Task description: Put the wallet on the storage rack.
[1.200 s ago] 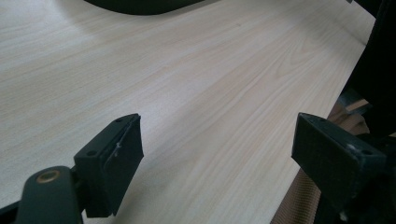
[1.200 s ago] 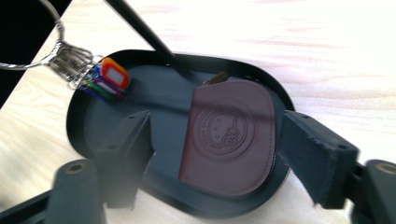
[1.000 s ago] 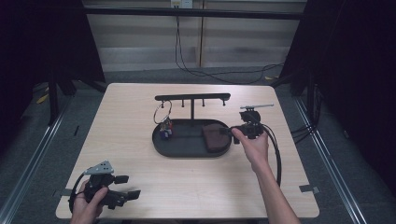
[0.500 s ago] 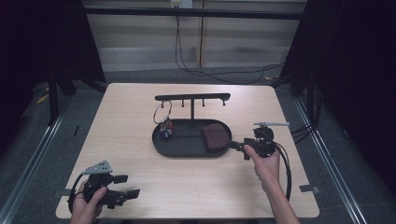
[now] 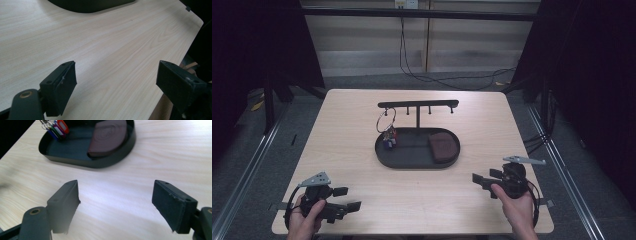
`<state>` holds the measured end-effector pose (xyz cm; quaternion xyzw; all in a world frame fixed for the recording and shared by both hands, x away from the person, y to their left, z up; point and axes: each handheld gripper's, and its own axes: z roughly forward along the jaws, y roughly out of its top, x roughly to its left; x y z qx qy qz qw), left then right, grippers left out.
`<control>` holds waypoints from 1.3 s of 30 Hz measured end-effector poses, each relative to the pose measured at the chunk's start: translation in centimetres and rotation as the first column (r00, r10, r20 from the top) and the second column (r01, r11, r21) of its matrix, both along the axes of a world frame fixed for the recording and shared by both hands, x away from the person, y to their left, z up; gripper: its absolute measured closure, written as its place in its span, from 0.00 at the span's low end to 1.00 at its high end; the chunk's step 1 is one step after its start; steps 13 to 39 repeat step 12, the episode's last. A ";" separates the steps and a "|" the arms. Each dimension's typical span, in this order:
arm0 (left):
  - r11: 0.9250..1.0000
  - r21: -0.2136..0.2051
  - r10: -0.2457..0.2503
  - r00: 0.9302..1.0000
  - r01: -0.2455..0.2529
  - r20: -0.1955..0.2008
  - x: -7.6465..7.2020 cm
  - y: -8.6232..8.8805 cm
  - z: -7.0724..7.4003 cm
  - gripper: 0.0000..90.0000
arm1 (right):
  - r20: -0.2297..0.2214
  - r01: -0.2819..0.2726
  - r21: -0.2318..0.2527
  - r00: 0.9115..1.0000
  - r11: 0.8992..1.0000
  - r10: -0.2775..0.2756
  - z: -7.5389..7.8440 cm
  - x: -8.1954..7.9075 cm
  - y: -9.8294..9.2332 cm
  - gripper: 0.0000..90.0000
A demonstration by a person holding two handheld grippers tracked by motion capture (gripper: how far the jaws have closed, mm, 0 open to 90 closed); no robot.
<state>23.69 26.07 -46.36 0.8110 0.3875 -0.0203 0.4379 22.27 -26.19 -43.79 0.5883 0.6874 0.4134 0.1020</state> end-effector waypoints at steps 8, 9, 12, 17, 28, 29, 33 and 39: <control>1.000 -0.028 0.007 1.000 -0.007 0.021 0.0 -0.2 0.3 0.18 | 0.004 0.055 0.032 0.998 0.998 -0.055 -2.2 -2.0 -0.7 0.27; 0.999 -0.042 0.002 1.000 -0.002 0.018 0.0 -0.3 0.4 0.18 | 0.004 0.055 0.032 0.998 0.998 -0.055 -2.2 -2.0 -0.7 0.27; 0.999 -0.035 -0.006 1.000 0.007 0.020 0.1 -0.6 0.3 0.18 | -0.006 0.063 0.015 0.998 0.998 -0.063 -2.7 -2.1 -0.8 0.25; 0.999 -0.035 -0.006 1.000 0.007 0.020 0.1 -0.6 0.3 0.18 | -0.006 0.063 0.015 0.998 0.998 -0.063 -2.7 -2.1 -0.8 0.25; 0.999 -0.035 -0.006 1.000 0.007 0.020 0.1 -0.6 0.3 0.18 | -0.006 0.063 0.015 0.998 0.998 -0.063 -2.7 -2.1 -0.8 0.25; 0.999 -0.035 -0.006 1.000 0.007 0.020 0.1 -0.6 0.3 0.18 | -0.006 0.063 0.015 0.998 0.998 -0.063 -2.7 -2.1 -0.8 0.25; 0.999 -0.035 -0.006 1.000 0.007 0.020 0.1 -0.6 0.3 0.18 | -0.006 0.063 0.015 0.998 0.998 -0.063 -2.7 -2.1 -0.8 0.25; 0.999 -0.035 -0.006 1.000 0.007 0.020 0.1 -0.6 0.3 0.18 | -0.006 0.063 0.015 0.998 0.998 -0.063 -2.7 -2.1 -0.8 0.25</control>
